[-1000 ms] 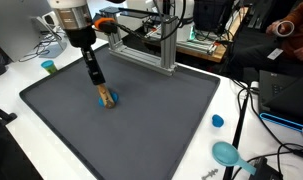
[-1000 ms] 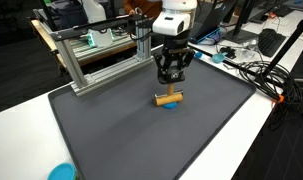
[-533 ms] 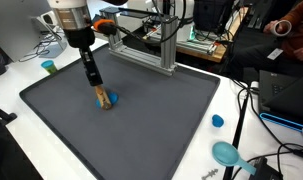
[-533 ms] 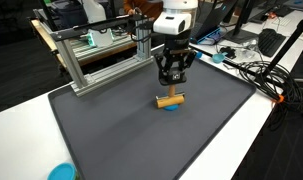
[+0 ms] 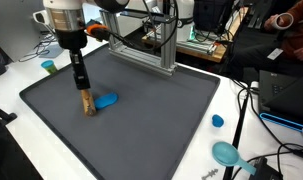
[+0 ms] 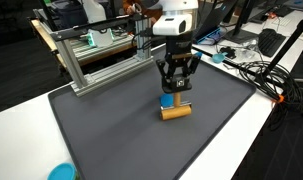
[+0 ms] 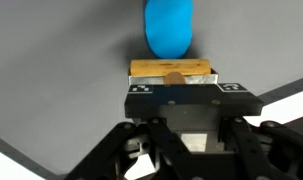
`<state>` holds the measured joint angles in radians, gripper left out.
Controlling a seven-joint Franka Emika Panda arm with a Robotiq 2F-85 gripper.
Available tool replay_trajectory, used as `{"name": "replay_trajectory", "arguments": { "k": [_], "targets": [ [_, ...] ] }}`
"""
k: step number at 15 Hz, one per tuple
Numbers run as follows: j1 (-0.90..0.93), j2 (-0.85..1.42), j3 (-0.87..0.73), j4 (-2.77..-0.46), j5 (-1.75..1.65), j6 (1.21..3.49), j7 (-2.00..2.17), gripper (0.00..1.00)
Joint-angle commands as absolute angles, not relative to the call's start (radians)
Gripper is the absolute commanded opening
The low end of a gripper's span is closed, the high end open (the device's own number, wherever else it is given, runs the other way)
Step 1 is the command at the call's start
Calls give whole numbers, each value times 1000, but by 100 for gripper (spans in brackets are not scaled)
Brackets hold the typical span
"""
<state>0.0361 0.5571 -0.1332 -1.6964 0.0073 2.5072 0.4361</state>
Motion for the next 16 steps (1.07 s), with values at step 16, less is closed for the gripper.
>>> {"name": "replay_trajectory", "arguments": {
  "k": [16],
  "targets": [
    [47,359,-66,-1819,-43,2298,183,21]
  ]
}}
